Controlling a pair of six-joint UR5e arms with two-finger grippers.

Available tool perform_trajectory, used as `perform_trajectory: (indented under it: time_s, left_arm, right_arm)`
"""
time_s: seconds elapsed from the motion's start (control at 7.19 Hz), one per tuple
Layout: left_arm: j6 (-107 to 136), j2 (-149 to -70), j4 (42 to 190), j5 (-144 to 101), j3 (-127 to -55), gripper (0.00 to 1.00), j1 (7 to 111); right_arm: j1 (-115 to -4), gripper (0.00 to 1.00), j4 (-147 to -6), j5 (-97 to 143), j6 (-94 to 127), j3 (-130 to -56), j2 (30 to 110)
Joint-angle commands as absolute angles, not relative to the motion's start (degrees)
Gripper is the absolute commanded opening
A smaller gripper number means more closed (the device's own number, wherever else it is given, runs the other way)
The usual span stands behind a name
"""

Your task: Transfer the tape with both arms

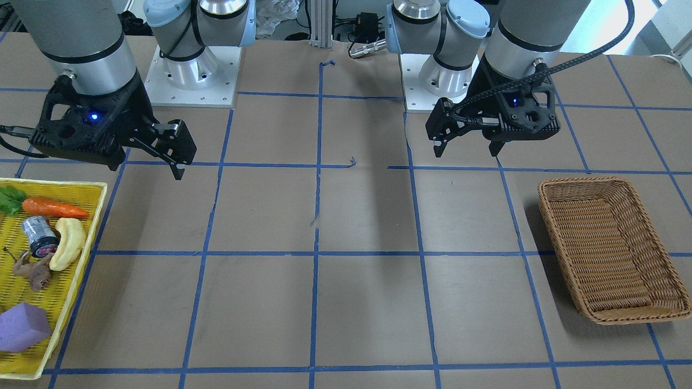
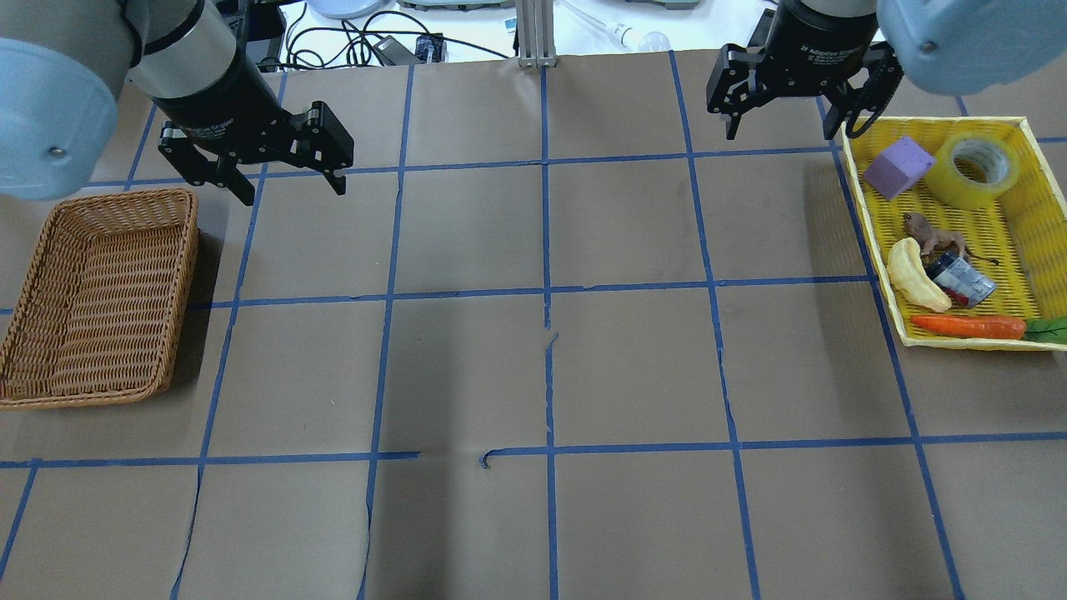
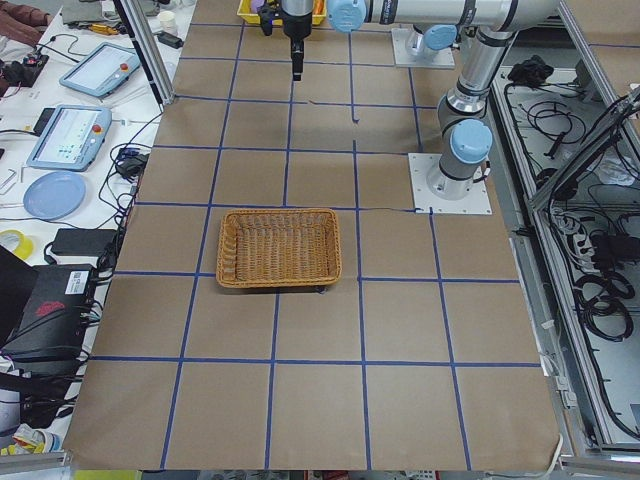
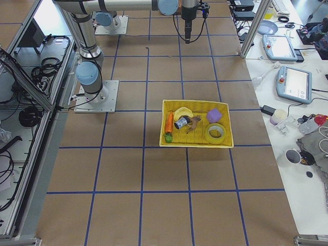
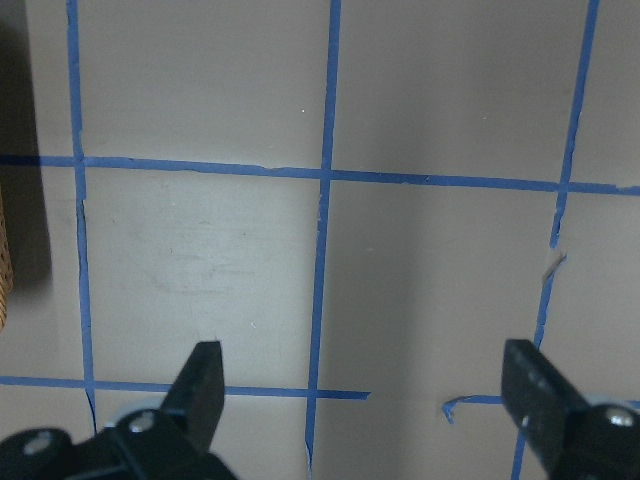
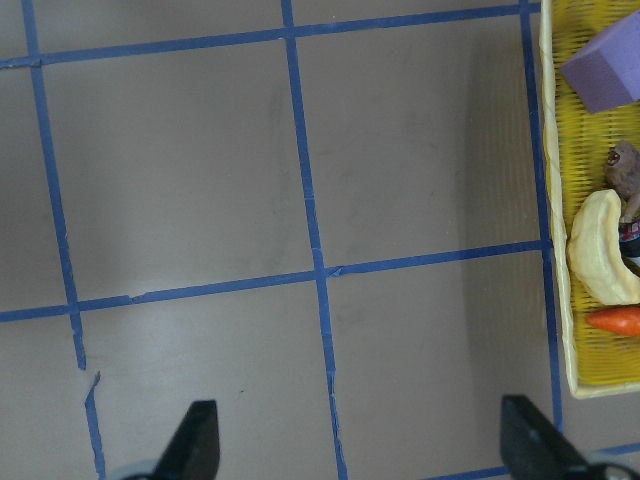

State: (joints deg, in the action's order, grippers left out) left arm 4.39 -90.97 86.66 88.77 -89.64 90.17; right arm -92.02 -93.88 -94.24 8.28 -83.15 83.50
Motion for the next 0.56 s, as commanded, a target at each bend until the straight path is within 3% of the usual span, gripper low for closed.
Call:
perform_trajectory:
  time_s: [0.0,0.42]
  left_arm:
    - [4.4,-91.0,86.6,88.8,-89.6,1.0,90.1]
    - [4.4,-91.1,86.4,88.5,-89.6,1.0,90.2]
  right_arm:
    - [-92.1,1.0,-94.0,-94.3,8.3,-83.3,83.5]
    - [-92.1,1.0,-93.9,-92.7,8.3,-83.4,83.7]
